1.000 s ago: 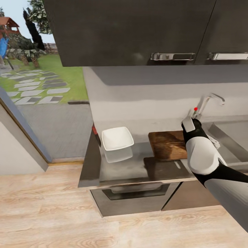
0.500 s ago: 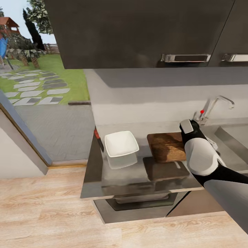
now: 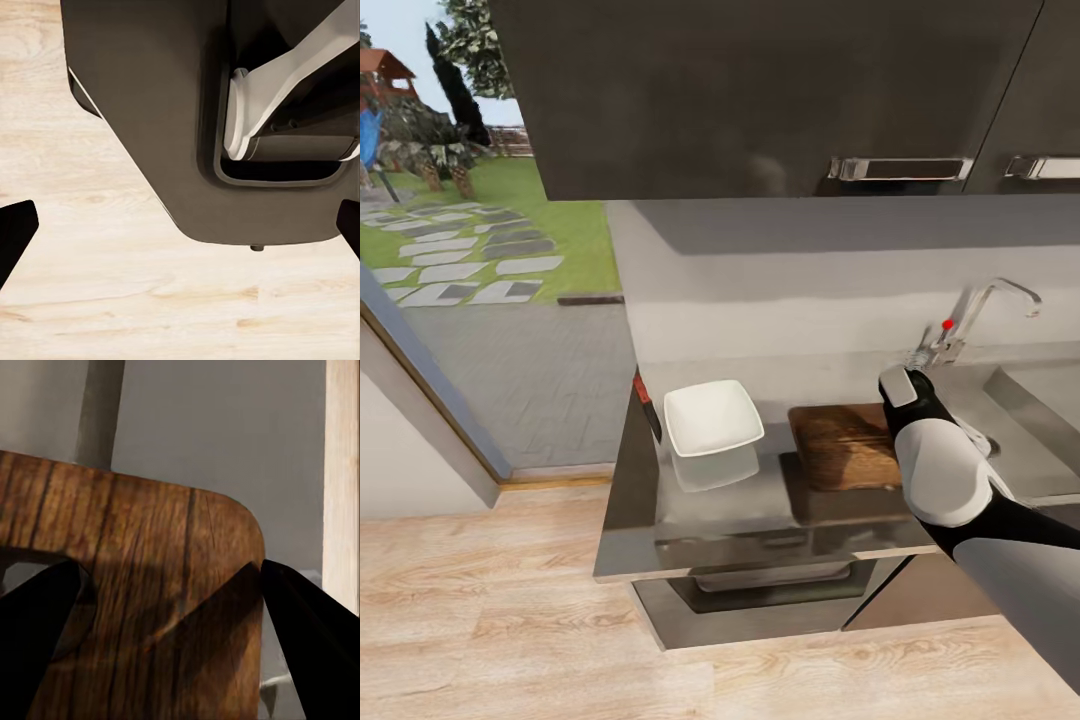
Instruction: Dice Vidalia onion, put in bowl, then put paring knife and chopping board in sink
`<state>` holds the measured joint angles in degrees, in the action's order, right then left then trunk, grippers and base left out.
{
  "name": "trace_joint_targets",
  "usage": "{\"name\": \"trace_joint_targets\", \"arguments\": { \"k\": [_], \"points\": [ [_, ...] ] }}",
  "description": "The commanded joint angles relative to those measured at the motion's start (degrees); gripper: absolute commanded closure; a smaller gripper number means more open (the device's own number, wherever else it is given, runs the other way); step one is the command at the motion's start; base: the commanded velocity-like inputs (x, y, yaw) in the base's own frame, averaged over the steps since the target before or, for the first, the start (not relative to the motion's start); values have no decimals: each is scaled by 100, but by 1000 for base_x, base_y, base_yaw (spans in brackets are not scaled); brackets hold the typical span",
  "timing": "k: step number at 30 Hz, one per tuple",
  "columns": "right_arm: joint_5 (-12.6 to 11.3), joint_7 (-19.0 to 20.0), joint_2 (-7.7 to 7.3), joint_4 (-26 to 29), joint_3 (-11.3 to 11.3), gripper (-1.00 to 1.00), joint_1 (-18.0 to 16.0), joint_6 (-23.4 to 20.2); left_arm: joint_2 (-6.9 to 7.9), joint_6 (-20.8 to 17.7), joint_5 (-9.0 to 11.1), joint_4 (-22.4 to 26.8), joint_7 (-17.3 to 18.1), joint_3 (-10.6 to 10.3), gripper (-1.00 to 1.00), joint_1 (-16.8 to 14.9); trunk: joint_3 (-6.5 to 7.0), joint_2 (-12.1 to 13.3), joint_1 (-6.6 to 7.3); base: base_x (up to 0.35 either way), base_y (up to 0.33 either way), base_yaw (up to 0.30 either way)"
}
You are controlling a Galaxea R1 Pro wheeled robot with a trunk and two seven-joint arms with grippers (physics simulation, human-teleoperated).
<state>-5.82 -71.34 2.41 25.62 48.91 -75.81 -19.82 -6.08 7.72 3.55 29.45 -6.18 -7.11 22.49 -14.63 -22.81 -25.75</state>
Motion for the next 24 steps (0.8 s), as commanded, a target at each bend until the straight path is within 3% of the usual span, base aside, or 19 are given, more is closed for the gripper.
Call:
{"name": "trace_joint_targets", "arguments": {
  "k": [1,17,24],
  "points": [
    [1,-14,0,16,14,100,30,-44,4,10,35,8,-50,-45,-100,1,-9,-11,-3,0,0,0],
    [2,-326,20,14,-13,100,69,-28,10,19,33,8,-37,-45,-100,1,-9,-11,-3,4,0,0],
    [10,-308,41,-6,-20,100,75,275,10,19,32,8,-32,-45,-100,1,-9,-11,-3,242,0,0]
  ]
}}
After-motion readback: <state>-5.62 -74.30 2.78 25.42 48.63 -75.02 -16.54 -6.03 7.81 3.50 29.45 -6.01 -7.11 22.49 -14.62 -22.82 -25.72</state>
